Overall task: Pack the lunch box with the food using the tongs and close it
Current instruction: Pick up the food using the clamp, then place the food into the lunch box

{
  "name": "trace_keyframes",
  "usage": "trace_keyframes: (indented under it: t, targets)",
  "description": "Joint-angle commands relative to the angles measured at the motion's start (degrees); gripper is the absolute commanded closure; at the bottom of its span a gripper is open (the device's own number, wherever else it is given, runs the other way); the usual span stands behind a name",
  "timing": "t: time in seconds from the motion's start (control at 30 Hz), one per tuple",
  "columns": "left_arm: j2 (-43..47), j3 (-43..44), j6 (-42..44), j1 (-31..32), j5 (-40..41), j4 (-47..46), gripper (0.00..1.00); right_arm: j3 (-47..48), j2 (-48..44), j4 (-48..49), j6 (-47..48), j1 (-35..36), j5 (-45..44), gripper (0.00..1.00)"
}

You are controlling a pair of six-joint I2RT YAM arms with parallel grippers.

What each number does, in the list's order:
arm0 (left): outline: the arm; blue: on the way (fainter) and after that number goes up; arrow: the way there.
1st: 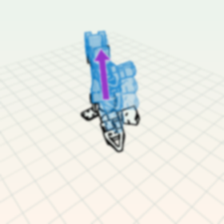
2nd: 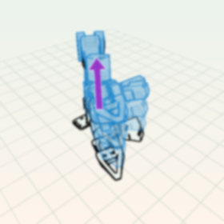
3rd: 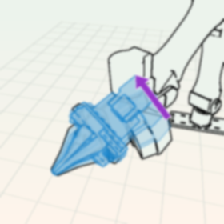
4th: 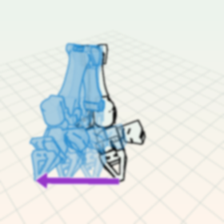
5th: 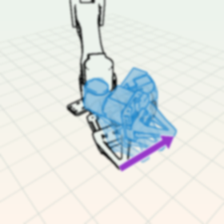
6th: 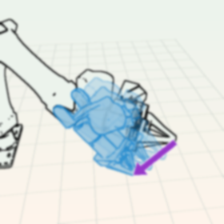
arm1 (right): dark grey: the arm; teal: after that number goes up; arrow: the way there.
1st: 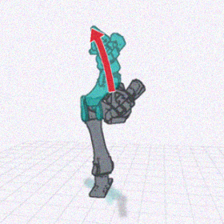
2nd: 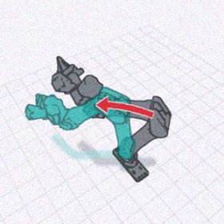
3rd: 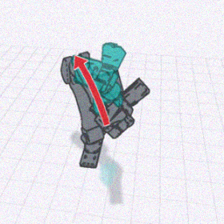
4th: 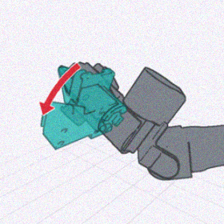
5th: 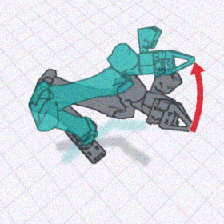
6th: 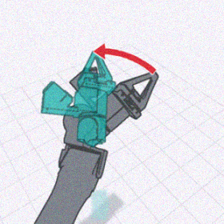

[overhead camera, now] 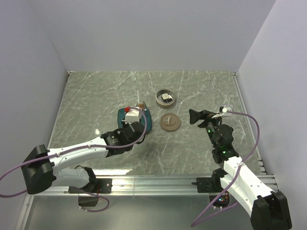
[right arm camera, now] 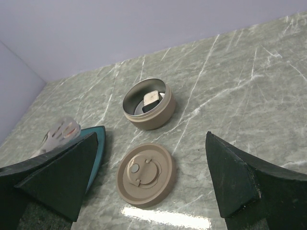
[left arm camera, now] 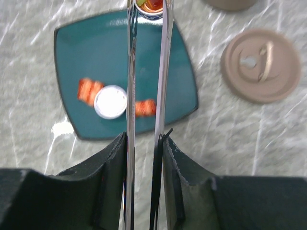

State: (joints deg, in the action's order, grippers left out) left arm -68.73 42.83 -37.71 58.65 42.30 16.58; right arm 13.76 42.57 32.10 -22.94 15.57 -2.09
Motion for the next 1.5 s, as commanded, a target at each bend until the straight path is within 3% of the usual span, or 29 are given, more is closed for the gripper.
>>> trace_keyframes:
  t: [0.0,0.4,1.2,1.47]
  targets:
    - [-1.40,4.62,4.40,-1.70,-1.69,-6.90,0.73,-0.49,-0.29,1.21,-0.09,-0.46,-0.11,0.00]
    - [-15.01,17.72,15.65,-5.65,-10.57,-15.69,0.73,-0.75,-0.73,1.04,0.00,-0.46,-0.64,0.00]
    - [-32.69,31.53,19.26,-10.75,-19.27,-16.75,0.73,-0.40,1.47,1.92,0.61,-0.54,-0.99,0.00]
    - [-32.43,31.09,18.64,-11.19,-17.96,-16.75,0.59,-0.14,2.43,2.36,0.70,-0.54,-0.90,0.00]
